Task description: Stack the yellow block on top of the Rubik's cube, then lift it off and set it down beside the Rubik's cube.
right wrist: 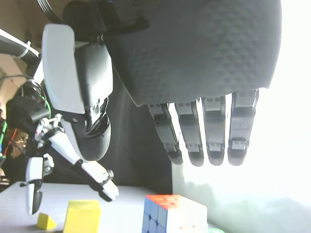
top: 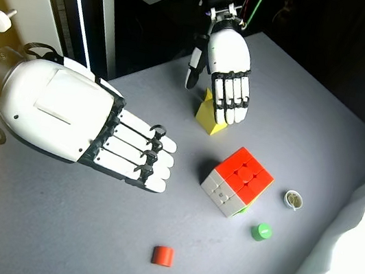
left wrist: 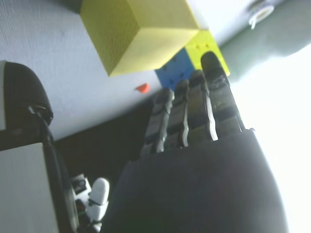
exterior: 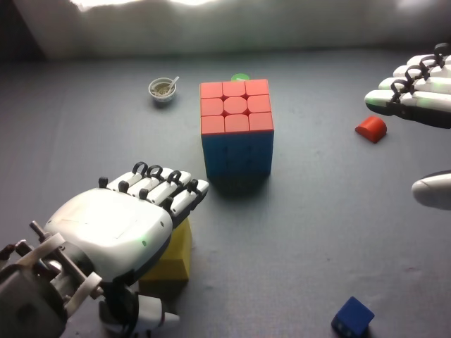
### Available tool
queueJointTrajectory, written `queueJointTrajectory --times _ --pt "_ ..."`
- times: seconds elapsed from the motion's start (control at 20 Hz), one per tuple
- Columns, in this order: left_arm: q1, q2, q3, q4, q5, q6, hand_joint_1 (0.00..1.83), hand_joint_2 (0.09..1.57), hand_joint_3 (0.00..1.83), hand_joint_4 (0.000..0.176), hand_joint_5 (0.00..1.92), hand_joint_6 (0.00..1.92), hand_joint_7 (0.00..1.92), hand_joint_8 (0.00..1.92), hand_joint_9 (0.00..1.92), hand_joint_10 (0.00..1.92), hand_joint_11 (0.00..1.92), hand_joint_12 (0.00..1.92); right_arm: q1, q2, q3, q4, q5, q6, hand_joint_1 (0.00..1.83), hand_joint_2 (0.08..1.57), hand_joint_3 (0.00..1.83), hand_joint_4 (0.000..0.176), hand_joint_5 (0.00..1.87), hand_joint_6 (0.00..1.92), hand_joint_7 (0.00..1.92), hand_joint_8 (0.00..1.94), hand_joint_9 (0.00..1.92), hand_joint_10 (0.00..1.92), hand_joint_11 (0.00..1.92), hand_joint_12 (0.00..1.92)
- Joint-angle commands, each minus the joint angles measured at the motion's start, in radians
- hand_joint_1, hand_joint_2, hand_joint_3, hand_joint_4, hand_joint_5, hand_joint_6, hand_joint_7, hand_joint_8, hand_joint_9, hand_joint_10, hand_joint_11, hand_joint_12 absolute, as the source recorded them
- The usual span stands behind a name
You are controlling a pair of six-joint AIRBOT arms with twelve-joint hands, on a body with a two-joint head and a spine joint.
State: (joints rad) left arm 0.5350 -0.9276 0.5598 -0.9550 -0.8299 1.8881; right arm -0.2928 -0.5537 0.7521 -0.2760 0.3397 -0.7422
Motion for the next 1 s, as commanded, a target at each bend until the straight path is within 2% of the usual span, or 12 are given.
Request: queueJointTrajectory --times 0.0,0.15,0.35,0.45,0.55,0.75,0.8,0.95 --pt "-0.003 -0.001 0.005 0.054 -0.071 0.002 0.97 0.91 0.0 0.0 0.0 0.0 0.0 0.0 0.0 0.0 0.0 0.36 0.014 0.009 0.001 0.016 0.11 -0.001 0.0 1.26 0.01 0.0 0.06 0.02 0.06 0.02 0.02 0.01 0.0 0.0" --pt "0.004 -0.02 0.027 0.054 -0.071 0.002 1.05 0.89 0.0 0.0 0.0 0.0 0.0 0.0 0.0 0.0 0.0 0.41 0.016 0.007 0.001 0.016 0.109 0.0 0.0 1.27 0.01 0.0 0.06 0.02 0.07 0.02 0.01 0.0 0.0 0.0" --pt "0.013 -0.04 0.056 0.055 -0.071 0.002 1.05 0.92 0.01 0.0 0.0 0.0 0.0 0.0 0.0 0.0 0.0 0.34 0.024 0.003 0.001 0.016 0.109 0.0 0.0 1.27 0.01 0.0 0.07 0.02 0.07 0.01 0.01 0.0 0.0 0.0" --pt "0.014 -0.049 0.066 0.056 -0.071 0.002 1.1 0.91 0.0 0.0 0.0 0.0 0.0 0.0 0.0 0.0 0.0 0.41 0.025 0.002 0.001 0.016 0.109 -0.001 0.0 1.28 0.01 0.0 0.09 0.03 0.1 0.02 0.04 0.02 0.0 0.0" --pt "0.015 -0.059 0.077 0.056 -0.071 0.003 1.13 0.94 0.0 0.0 0.0 0.0 0.0 0.0 0.0 0.0 0.0 0.26 0.029 0.001 0.001 0.015 0.108 -0.001 0.0 1.28 0.01 0.0 0.09 0.02 0.09 0.02 0.03 0.01 0.0 0.0" --pt "0.019 -0.073 0.096 0.056 -0.071 0.003 1.12 0.92 0.0 0.0 0.0 0.0 0.0 0.0 0.0 0.0 0.0 0.35 0.03 0.0 0.001 0.015 0.106 -0.001 0.0 1.28 0.01 0.0 0.06 0.01 0.07 0.01 0.02 0.0 0.0 0.0" --pt "0.02 -0.076 0.101 0.053 -0.071 0.005 1.15 0.9 0.0 0.0 0.02 0.0 0.0 0.0 0.02 0.0 0.0 0.42 0.031 0.0 0.001 0.015 0.106 -0.001 0.0 1.29 0.01 0.0 0.07 0.01 0.09 0.01 0.04 0.01 0.0 0.0" --pt "0.02 -0.085 0.114 0.039 -0.071 0.014 1.15 0.96 0.01 0.0 0.0 0.0 0.0 0.0 0.0 0.0 0.0 0.32 0.032 0.0 0.001 0.015 0.106 -0.001 0.0 1.28 0.01 0.0 0.03 0.0 0.06 0.0 0.02 0.0 0.0 0.0"
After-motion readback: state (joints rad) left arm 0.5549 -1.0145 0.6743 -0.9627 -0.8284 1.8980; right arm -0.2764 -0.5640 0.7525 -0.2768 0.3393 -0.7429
